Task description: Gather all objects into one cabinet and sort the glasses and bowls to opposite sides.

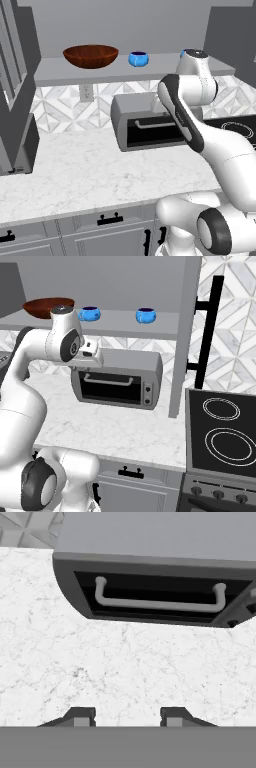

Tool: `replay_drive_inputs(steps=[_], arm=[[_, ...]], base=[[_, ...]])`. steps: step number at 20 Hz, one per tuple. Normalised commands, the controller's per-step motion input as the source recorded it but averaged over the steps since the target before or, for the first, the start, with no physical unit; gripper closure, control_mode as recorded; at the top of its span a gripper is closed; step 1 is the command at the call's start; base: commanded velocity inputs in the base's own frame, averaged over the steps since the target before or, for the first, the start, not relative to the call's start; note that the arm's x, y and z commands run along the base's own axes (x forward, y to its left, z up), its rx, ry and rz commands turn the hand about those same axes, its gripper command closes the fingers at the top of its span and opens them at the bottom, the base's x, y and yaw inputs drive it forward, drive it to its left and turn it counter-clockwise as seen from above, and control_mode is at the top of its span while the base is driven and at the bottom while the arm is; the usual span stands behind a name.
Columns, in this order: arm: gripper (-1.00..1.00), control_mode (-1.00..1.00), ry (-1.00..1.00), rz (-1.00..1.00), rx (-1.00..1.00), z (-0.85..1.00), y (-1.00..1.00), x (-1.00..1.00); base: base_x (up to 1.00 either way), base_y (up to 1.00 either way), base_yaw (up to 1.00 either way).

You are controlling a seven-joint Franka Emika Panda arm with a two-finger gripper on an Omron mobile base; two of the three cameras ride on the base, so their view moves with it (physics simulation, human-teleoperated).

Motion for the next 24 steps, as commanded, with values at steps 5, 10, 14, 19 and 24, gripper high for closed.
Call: replay_drive_inputs(steps=[5,10,14,19,24], arm=[[-1.0,-1.0,-0.07,-0.04,0.0,-0.01,-0.04,-0.51],[-1.0,-1.0,-0.2,-0.17,0.0,0.2,0.0,-0.99],[-1.0,-1.0,-0.11,-0.19,0.0,0.56,-0.01,-0.99],[-1.0,-1.0,-0.07,-0.04,0.05,0.6,-0.01,-0.78],[-1.0,-1.0,0.02,0.08,0.03,0.3,0.0,-0.48]], base=[[0.0,0.0,0.0],[0.0,0.0,0.0],[0.0,0.0,0.0],[0.0,0.0,0.0],[0.0,0.0,0.0]])
